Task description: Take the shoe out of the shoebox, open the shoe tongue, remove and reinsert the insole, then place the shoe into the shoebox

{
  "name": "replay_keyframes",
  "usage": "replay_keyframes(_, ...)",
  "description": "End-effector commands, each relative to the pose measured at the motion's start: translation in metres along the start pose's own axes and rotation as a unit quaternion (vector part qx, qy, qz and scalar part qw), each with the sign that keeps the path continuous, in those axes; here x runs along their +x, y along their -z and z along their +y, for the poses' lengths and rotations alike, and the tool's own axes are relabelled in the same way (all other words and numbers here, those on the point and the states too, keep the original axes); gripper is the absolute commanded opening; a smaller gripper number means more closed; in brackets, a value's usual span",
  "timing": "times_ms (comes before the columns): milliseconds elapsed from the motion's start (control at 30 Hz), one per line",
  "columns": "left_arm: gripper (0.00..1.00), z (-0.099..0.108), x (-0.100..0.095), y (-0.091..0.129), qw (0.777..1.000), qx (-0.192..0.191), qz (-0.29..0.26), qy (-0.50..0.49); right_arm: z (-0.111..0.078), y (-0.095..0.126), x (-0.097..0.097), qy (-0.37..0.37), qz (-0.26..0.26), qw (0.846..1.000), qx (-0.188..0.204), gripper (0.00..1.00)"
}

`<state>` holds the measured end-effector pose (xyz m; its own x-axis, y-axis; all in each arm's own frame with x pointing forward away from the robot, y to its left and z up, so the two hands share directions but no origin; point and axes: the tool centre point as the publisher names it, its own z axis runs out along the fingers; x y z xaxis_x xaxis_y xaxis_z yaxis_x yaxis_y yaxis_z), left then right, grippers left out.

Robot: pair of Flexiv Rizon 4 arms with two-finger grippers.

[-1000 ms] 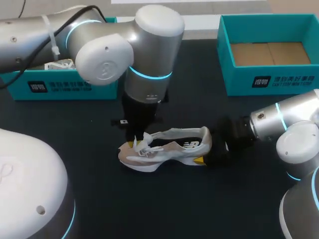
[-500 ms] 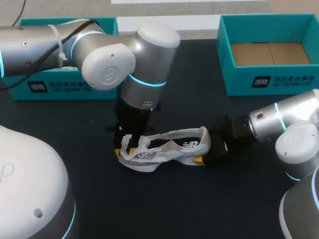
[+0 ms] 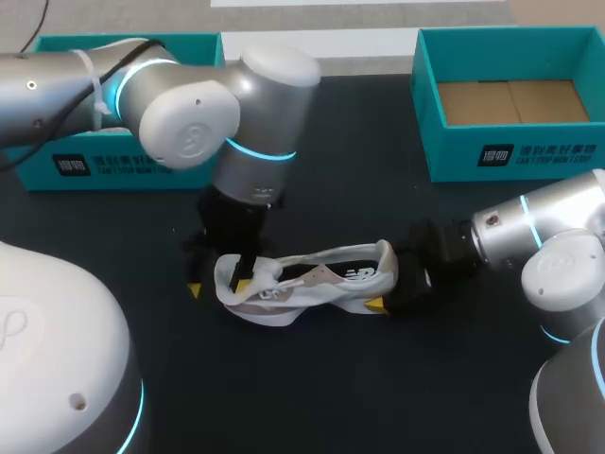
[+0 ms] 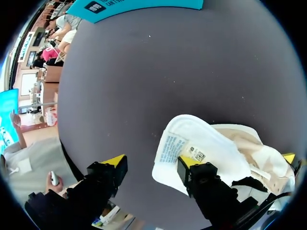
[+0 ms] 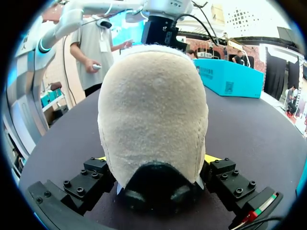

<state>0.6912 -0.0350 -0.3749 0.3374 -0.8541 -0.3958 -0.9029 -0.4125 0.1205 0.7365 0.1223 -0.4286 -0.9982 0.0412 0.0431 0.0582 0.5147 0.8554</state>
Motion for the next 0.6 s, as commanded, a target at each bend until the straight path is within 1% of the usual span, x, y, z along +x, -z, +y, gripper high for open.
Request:
replay_keyframes(33,0.88,-0.002,-0.015,0.0,0.998,0.014,0.007,0.068,-0.005,-0.007,-0.002,0.0,-0.001,1.0,0.002,0.0)
replay_keyframes(100,0.96,-0.004,-0.018,0.002,0.998,0.026,0.007,0.062,-0.005,-0.007,-0.002,0.0,-0.001,1.0,0.002,0.0)
replay_keyframes(200,1.0,-0.008,-0.024,0.007,0.998,0.037,0.016,0.047,-0.005,-0.007,-0.002,0.0,-0.001,1.0,0.002,0.0)
replay_keyframes(233,1.0,-0.008,-0.025,0.009,0.998,0.043,0.015,0.037,-0.005,-0.007,-0.002,0.0,-0.001,1.0,0.002,0.0)
replay_keyframes(333,1.0,-0.008,-0.03,0.02,0.998,0.049,0.04,-0.018,-0.005,-0.007,-0.002,0.0,-0.001,1.0,0.002,0.0)
replay_keyframes(367,1.0,-0.008,-0.032,0.026,0.997,0.046,0.053,-0.038,-0.005,-0.007,-0.002,0.0,-0.001,1.0,0.002,0.0)
replay_keyframes(433,1.0,-0.008,-0.033,0.035,0.994,0.045,0.059,-0.075,-0.005,-0.007,-0.002,0.0,-0.001,1.0,0.002,0.0)
replay_keyframes(500,1.0,-0.009,-0.032,0.04,0.993,0.052,0.052,-0.093,-0.005,-0.007,-0.002,0.0,-0.001,1.0,0.002,0.0)
replay_keyframes(600,1.0,-0.012,-0.026,0.052,0.986,0.06,0.035,-0.149,-0.005,-0.007,-0.002,0.0,-0.001,1.0,0.002,0.0)
